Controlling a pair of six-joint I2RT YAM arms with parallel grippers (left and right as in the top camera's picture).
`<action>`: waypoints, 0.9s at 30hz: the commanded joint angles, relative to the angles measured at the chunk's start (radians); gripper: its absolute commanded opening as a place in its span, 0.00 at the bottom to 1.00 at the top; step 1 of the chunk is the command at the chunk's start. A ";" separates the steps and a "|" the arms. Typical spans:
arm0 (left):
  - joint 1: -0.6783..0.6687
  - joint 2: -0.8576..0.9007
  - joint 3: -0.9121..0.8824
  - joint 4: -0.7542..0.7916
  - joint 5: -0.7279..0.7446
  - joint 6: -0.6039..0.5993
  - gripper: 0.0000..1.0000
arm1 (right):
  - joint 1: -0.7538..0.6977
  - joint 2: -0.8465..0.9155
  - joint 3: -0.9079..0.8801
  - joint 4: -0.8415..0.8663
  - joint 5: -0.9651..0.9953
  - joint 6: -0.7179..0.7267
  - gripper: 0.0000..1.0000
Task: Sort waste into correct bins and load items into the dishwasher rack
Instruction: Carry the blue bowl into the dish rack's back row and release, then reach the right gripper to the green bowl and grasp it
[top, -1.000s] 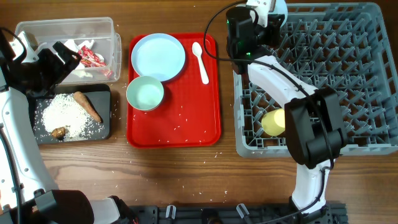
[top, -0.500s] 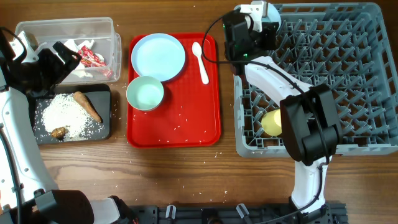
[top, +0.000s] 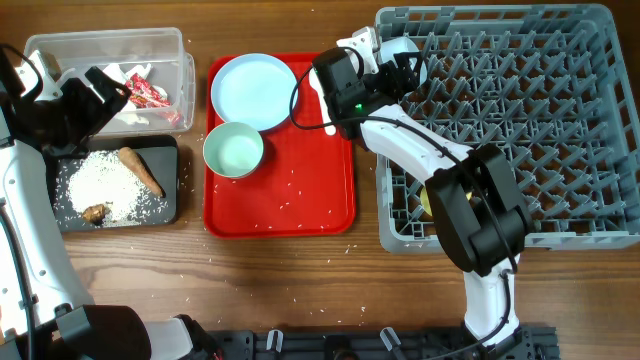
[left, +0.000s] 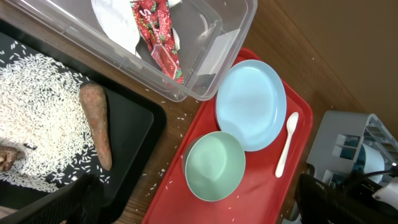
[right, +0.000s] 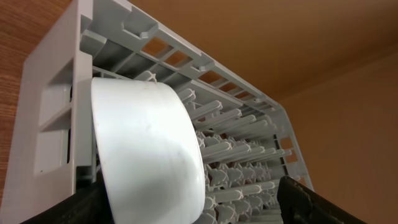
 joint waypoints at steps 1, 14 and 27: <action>0.003 -0.001 0.010 0.000 0.002 -0.012 1.00 | 0.027 -0.110 0.007 -0.012 -0.104 0.003 0.84; 0.003 -0.001 0.010 0.000 0.002 -0.012 1.00 | 0.107 -0.150 0.006 -0.207 -1.445 0.684 0.78; 0.003 -0.001 0.010 0.000 0.002 -0.012 1.00 | 0.195 0.017 0.006 -0.153 -1.361 0.764 0.38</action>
